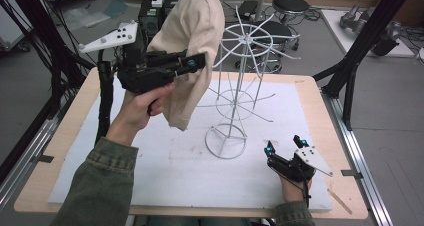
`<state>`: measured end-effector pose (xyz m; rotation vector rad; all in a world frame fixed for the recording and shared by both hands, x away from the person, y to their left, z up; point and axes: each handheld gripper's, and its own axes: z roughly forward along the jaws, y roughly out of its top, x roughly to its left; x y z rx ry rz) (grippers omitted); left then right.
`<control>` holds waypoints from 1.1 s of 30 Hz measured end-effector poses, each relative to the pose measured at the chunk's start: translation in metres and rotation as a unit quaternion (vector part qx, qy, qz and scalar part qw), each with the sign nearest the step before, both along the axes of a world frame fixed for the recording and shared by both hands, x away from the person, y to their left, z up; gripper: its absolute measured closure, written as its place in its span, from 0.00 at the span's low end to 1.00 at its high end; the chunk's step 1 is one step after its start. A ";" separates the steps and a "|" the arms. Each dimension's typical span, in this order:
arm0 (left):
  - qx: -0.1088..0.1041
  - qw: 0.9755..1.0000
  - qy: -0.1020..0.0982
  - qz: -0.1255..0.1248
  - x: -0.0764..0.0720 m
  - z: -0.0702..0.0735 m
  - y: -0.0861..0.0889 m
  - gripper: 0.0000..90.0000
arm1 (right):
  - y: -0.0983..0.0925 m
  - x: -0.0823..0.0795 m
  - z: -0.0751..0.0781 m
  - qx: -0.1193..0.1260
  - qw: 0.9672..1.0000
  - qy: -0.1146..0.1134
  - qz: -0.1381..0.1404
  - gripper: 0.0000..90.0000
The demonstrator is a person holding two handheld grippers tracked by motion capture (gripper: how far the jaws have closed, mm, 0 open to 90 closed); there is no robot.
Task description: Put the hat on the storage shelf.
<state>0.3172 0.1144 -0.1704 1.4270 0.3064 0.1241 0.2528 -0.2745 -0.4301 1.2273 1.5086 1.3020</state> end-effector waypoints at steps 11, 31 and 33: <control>0.022 1.000 0.015 -0.011 0.008 -0.020 -0.004 0.85 | -0.001 0.000 0.000 -0.001 1.000 -0.001 -0.002 0.10; -0.010 0.999 0.034 -0.005 0.003 -0.038 0.016 0.66 | -0.002 -0.001 0.000 0.003 1.000 -0.001 -0.007 0.10; -0.010 0.999 0.034 -0.001 0.003 -0.039 0.017 0.60 | -0.002 -0.001 0.000 0.002 1.000 -0.002 -0.007 0.10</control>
